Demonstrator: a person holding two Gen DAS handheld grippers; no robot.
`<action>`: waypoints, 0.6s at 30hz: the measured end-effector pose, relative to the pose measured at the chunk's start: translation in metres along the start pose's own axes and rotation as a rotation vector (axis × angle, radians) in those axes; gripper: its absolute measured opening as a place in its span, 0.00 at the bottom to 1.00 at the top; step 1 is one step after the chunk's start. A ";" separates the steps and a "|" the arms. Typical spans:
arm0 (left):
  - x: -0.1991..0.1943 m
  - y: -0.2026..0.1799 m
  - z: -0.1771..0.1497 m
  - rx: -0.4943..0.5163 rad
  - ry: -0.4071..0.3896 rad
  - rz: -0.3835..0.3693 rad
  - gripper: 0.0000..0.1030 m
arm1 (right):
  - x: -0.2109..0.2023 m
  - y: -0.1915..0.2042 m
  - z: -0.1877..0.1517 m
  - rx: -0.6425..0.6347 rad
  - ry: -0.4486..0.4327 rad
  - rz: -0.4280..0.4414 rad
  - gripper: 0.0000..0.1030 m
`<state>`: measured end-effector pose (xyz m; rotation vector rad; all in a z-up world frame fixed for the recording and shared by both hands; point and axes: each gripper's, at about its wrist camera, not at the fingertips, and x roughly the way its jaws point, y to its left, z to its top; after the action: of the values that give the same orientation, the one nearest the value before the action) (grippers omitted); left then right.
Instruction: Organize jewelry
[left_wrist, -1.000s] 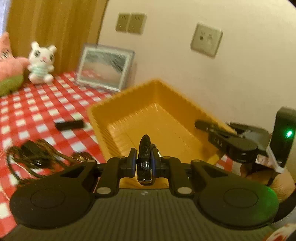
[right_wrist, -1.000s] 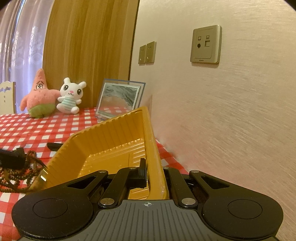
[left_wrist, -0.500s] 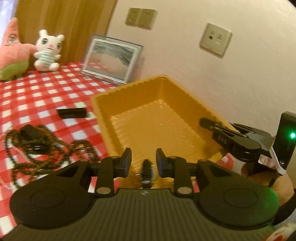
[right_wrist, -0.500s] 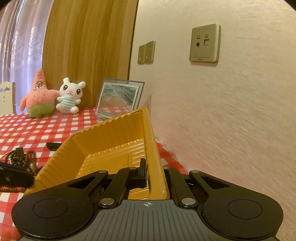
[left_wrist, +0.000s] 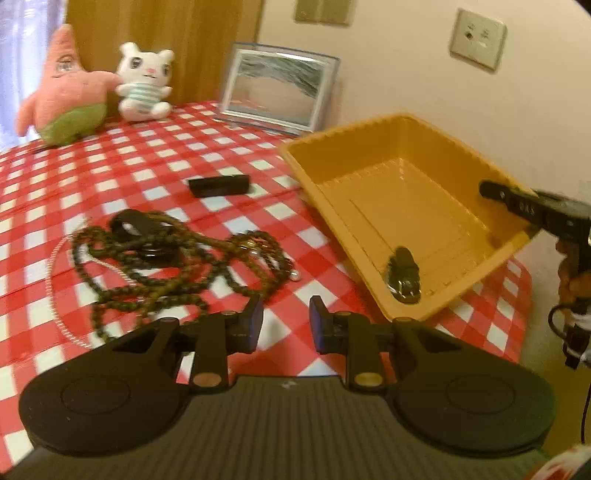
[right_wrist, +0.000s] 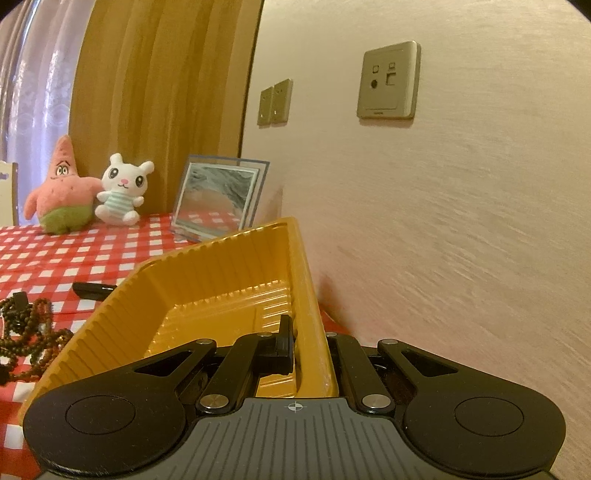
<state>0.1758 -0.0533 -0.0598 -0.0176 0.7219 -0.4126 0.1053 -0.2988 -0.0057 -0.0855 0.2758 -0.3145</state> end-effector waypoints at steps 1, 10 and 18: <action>0.005 -0.003 0.000 0.014 0.006 -0.007 0.21 | 0.000 0.000 0.000 0.000 -0.001 0.000 0.03; 0.048 -0.006 0.006 0.034 0.053 -0.008 0.18 | 0.001 -0.002 -0.001 0.000 -0.006 0.003 0.03; 0.063 -0.007 0.015 0.023 0.039 0.034 0.18 | 0.004 -0.002 -0.004 0.023 -0.003 -0.001 0.03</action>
<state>0.2255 -0.0847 -0.0877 0.0240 0.7545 -0.3900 0.1070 -0.3025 -0.0097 -0.0634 0.2687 -0.3188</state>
